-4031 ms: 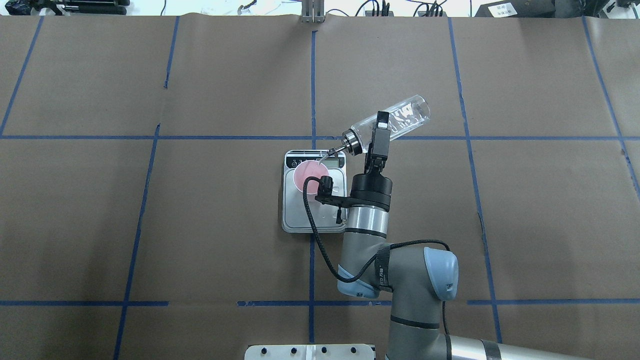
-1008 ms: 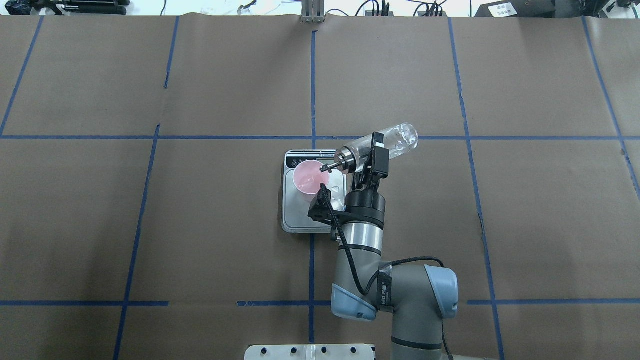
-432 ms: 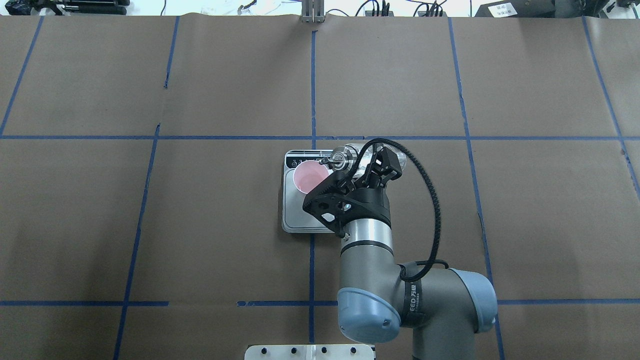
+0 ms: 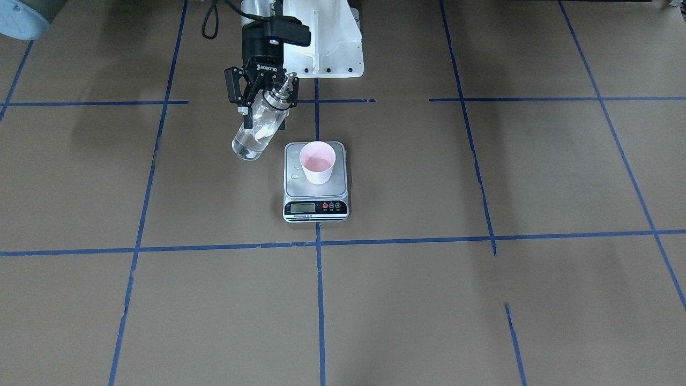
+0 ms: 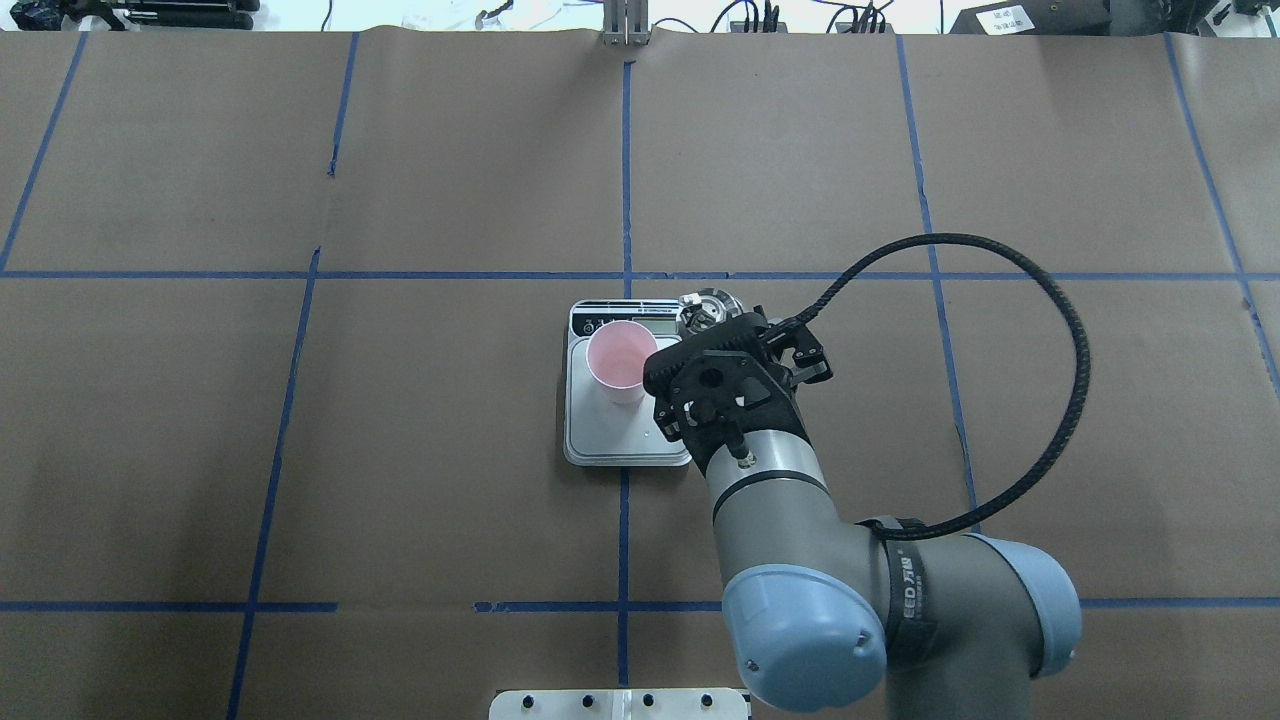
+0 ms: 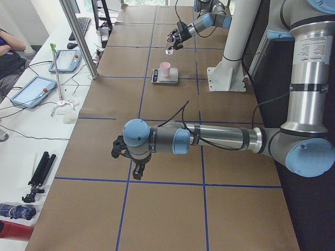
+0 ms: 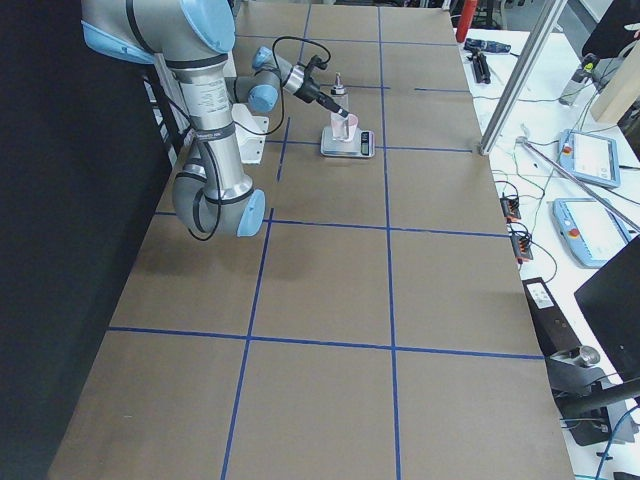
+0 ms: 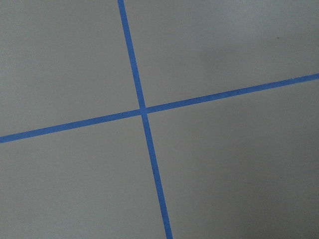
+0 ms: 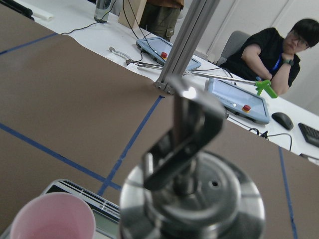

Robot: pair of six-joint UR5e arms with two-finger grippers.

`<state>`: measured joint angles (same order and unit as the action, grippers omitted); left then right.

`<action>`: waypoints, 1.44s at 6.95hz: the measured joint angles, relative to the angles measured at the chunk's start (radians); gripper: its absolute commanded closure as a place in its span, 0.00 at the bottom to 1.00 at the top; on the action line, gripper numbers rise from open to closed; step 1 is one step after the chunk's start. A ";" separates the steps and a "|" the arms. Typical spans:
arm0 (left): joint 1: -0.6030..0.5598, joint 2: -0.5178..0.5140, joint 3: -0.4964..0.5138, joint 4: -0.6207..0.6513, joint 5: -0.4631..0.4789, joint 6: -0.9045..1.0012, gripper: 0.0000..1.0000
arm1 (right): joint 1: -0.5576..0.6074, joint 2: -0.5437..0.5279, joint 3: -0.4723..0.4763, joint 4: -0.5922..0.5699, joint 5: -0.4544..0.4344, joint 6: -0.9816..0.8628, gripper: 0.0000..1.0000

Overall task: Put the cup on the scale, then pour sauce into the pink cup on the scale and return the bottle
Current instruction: 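Turn the bottle upright and carry it back with the right gripper, then lower the sauce bottle onto the table with the right gripper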

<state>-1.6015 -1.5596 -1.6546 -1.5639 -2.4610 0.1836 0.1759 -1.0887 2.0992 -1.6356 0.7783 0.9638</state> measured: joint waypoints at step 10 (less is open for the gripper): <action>0.000 0.000 -0.026 0.000 0.000 0.004 0.00 | 0.142 -0.546 -0.104 0.768 0.209 0.154 0.95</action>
<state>-1.6015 -1.5601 -1.6808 -1.5635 -2.4605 0.1872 0.3178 -1.6348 1.9955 -0.8680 0.9871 1.1174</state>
